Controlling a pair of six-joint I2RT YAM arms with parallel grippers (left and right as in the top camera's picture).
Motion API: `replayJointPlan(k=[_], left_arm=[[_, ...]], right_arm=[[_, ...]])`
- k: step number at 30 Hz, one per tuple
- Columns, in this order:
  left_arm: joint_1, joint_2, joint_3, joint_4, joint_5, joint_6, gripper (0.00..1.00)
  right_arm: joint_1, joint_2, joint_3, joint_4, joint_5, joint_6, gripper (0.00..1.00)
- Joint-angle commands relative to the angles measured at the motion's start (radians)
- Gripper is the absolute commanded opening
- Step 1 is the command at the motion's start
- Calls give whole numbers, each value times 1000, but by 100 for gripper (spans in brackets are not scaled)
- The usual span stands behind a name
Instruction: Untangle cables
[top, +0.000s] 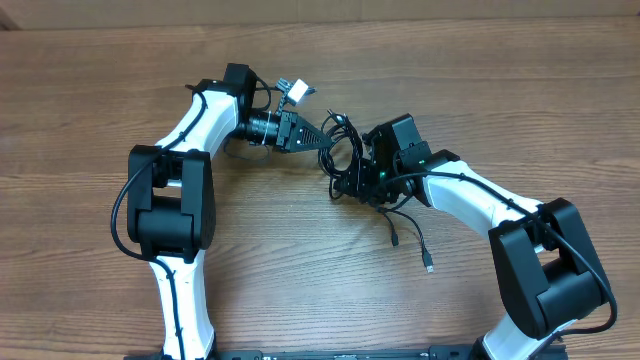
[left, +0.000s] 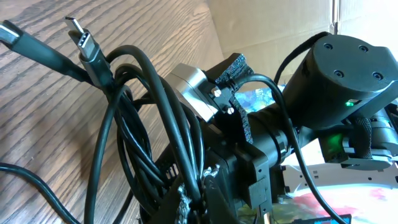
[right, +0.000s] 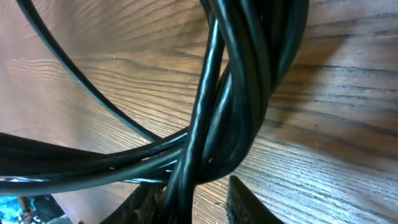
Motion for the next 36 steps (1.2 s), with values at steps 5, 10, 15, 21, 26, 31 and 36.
replayJointPlan(k=[5, 10, 15, 21, 26, 31, 36], left_arm=[[2, 3, 8, 2, 32, 23, 4], [2, 3, 8, 13, -43, 22, 4], [4, 3, 8, 31, -84, 16, 4], [59, 3, 8, 75, -449, -305, 4], [164, 3, 7, 34, -549, -384, 4], [213, 3, 7, 11, -605, -417, 4], [194, 3, 7, 13, -607, -416, 4]], right_arm=[[6, 4, -3, 41, -38, 8, 4], [-73, -77, 28, -162, -93, -134, 4], [-178, -282, 74, -258, -302, -198, 4], [-222, -320, 74, -343, -308, -233, 4], [-238, -320, 74, -402, -174, -232, 4], [-340, -320, 74, -558, 126, -232, 4], [-357, -320, 74, -531, 69, -233, 4]])
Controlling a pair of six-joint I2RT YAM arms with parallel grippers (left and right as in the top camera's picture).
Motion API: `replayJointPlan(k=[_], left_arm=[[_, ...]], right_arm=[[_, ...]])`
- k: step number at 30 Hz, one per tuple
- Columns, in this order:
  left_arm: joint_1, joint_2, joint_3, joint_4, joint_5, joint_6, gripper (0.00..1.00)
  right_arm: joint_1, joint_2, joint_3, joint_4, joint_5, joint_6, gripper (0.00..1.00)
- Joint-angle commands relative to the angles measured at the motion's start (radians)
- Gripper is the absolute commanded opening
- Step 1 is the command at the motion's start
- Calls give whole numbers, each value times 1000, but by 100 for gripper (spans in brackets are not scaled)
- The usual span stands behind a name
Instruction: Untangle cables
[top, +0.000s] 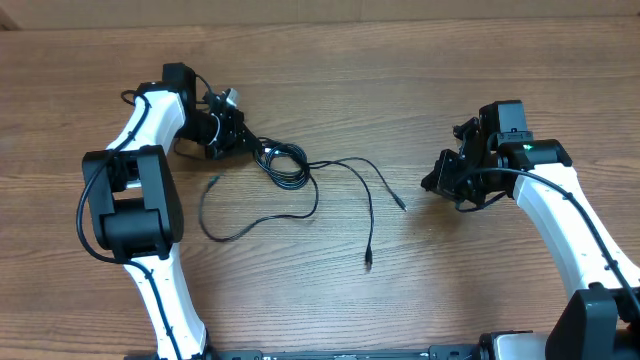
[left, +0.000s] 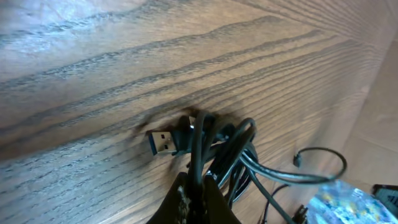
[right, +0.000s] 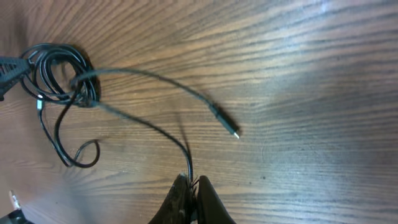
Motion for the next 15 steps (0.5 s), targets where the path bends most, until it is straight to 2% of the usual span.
replayJointPlan(k=[1, 5, 6, 7, 9, 10, 11, 12, 13, 14, 15], left_arm=[[-24, 3, 7, -1, -19, -13, 4], [-29, 3, 7, -2, -19, -5, 4], [-29, 3, 7, -4, -39, -5, 13], [-29, 3, 7, -7, -58, -5, 26], [-29, 3, 7, -16, -71, -6, 72], [-29, 3, 7, -18, -71, -6, 92], [-29, 3, 7, -18, -72, -5, 94], [-29, 3, 7, -18, -76, -6, 88], [-29, 3, 7, -18, -82, -6, 73], [-29, 3, 7, -19, -86, -5, 50], [-30, 3, 7, -19, -86, -6, 44]], right_arm=[[0, -23, 23, 22, -27, -5, 4], [0, -23, 23, 42, -101, -5, 4], [5, -23, 23, 45, -124, -5, 4], [10, -23, 23, 47, -128, -5, 11], [37, -23, 23, 48, -130, -5, 27], [47, -23, 23, 50, -130, -4, 29], [60, -23, 22, 54, -131, -2, 33], [68, -23, 22, 55, -134, 2, 34], [79, -23, 22, 59, -138, 11, 34], [102, -23, 21, 68, -138, 28, 34], [119, -23, 21, 76, -137, 31, 34]])
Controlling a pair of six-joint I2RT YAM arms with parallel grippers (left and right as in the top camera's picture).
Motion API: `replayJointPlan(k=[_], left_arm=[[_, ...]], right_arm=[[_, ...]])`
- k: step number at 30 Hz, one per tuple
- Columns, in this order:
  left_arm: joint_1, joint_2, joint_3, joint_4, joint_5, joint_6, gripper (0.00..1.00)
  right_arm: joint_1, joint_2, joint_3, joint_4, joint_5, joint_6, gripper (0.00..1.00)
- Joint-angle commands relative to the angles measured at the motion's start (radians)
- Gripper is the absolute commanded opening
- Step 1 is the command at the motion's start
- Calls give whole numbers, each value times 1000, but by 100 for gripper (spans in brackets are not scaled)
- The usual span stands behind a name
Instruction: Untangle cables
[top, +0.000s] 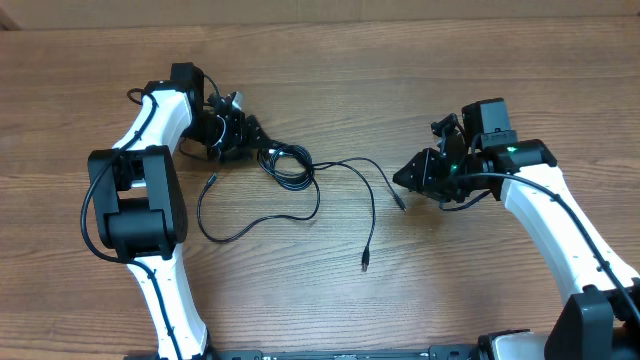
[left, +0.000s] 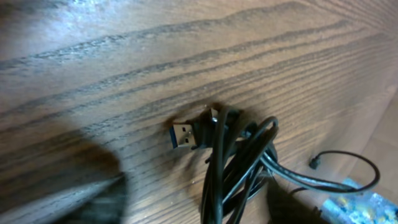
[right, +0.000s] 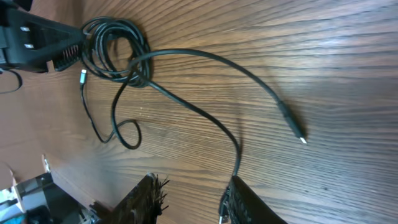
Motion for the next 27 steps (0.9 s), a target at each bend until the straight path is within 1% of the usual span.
replayJointPlan(k=[1, 2, 3, 4, 7, 9, 10, 11, 12, 13, 14, 15, 16, 17, 20, 22, 23, 27], left_arm=[[-8, 3, 6, 0, -19, 9, 33], [-10, 3, 6, -1, -19, 8, 23], [-16, 3, 6, -3, -19, 8, 9], [-26, 3, 6, -10, -19, 9, 4], [-50, 2, 6, -14, -19, 9, 4], [-64, -4, 9, -2, -19, 33, 4], [-67, -4, 10, 3, -19, 55, 4], [-68, -4, 10, 5, -13, 73, 4], [-68, -4, 10, 5, 51, 143, 4], [-68, -4, 10, 4, 189, 256, 4], [-68, -4, 10, -2, 274, 320, 4], [-68, -4, 10, -20, 389, 402, 4], [-68, -4, 10, -29, 428, 431, 4], [-69, -4, 10, -47, 460, 467, 4], [-78, -4, 10, -51, 473, 481, 4], [-91, -4, 10, -50, 468, 481, 4], [-104, -4, 10, -44, 449, 480, 4], [-130, -4, 10, -40, 441, 477, 5]], right_arm=[[60, -22, 21, 25, -11, 19, 35], [76, -22, 21, 34, -10, 27, 35], [91, -20, 21, 40, 0, 44, 35], [115, -15, 21, 48, 36, 72, 35], [162, 9, 20, 72, 80, 90, 36], [196, 39, 20, 103, 79, 90, 44], [213, 47, 20, 119, 76, 90, 54], [232, 51, 20, 144, 72, 94, 55], [251, 51, 20, 177, 64, 101, 54], [273, 51, 20, 219, 65, 154, 43], [283, 51, 20, 237, 65, 195, 36], [295, 53, 20, 248, 65, 227, 34], [299, 55, 20, 251, 65, 228, 35], [306, 57, 20, 254, 65, 228, 42], [316, 71, 20, 254, 65, 229, 50], [330, 106, 20, 255, 72, 279, 55], [341, 132, 20, 260, 72, 295, 56], [385, 190, 20, 296, 73, 296, 55]])
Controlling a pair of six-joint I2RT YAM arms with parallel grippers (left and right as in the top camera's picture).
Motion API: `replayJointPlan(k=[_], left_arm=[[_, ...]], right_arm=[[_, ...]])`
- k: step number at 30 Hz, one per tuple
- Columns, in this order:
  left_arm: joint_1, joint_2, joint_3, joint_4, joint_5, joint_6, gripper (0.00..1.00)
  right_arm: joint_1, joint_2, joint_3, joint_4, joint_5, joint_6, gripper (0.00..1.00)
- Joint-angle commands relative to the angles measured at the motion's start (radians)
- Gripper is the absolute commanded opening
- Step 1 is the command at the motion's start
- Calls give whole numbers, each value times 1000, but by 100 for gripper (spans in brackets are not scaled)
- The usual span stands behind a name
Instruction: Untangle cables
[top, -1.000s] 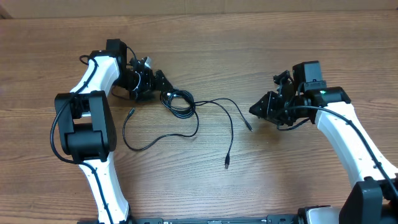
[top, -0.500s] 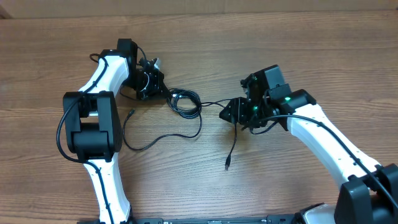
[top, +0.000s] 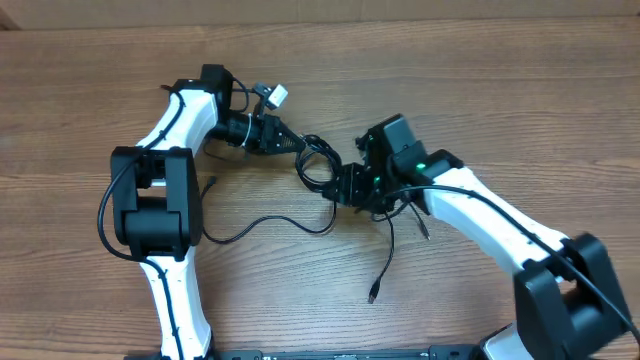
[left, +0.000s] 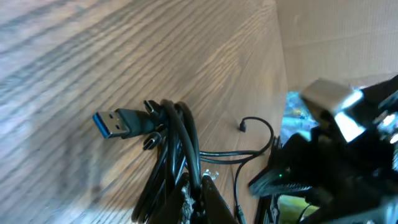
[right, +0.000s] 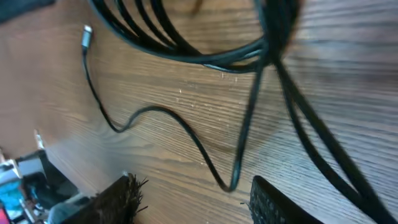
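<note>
A black cable coil (top: 318, 165) lies mid-table. My left gripper (top: 296, 146) reaches it from the left and is shut on its strands. In the left wrist view the strands (left: 177, 143) run down into the closed gripper (left: 200, 186), and a blue USB-A plug (left: 112, 122) sticks out to the left. My right gripper (top: 345, 188) sits just right of the coil and is open. In the right wrist view a thin cable loop (right: 230, 180) lies on the wood between the spread fingers (right: 121, 199), with the coil (right: 205, 43) above. Loose tails (top: 383, 270) trail toward the front.
One thin tail curves left and ends in a small plug (top: 213, 182). Another plug end (top: 372, 297) lies nearer the front edge. A cardboard wall (left: 336, 37) stands behind the wooden table (top: 500, 80).
My left gripper was open beside the coil at the left; now it is shut on it, and the coil lies further right. My right gripper, still open, has come from the right up to the coil.
At first both grippers met at the tangle mid-table, the left shut on it. Then the arms were apart, the left shut on the coil, the right on a thin cable, with tails spread out. Both then stood open. Now the left holds the coil again.
</note>
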Motion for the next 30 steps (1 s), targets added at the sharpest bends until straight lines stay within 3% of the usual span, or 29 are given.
replayJointPlan(k=[1, 4, 9, 10, 12, 13, 17, 19, 20, 21, 22, 24, 25, 26, 27, 30], left_arm=[[-20, -4, 10, 4, 23, 29, 4], [-20, -4, 10, 4, 24, 29, 4], [-20, -4, 10, 6, 24, 29, 7], [-20, -4, 10, 7, 24, 28, 13], [-19, -4, 10, 8, 23, 13, 66], [-19, -4, 10, 9, 23, 13, 70], [-24, -4, 10, 8, 22, -14, 71], [-45, -4, 10, 25, -52, -55, 66], [-60, -4, 10, 55, -141, -137, 57], [-88, -4, 10, 89, -265, -236, 43], [-102, -4, 10, 101, -317, -256, 39], [-147, -4, 10, 123, -501, -326, 43], [-174, -4, 10, 128, -587, -352, 59], [-193, -4, 10, 129, -620, -352, 66], [-206, -4, 10, 129, -632, -352, 67], [-243, -4, 10, 132, -700, -352, 57]], right_arm=[[23, 27, 20, 43, 13, 21, 48], [23, 27, 20, 69, 87, 97, 37], [41, 35, 19, -3, 105, 100, 42], [47, 35, 19, 0, 110, 100, 44], [49, 35, 19, 35, 116, 100, 49], [49, 35, 19, 55, 116, 101, 48], [49, 35, 19, 135, 163, 100, 41], [48, 35, 19, 149, 271, 101, 37], [47, 35, 19, 153, 349, 101, 35], [44, 35, 19, 151, 424, 115, 35], [41, 35, 19, 150, 438, 127, 35], [31, 35, 19, 148, 445, 127, 35], [21, 35, 19, 138, 445, 126, 36], [9, 35, 19, 121, 445, 127, 36], [0, 35, 19, 108, 445, 127, 36], [-18, 35, 19, 21, 443, 159, 41]])
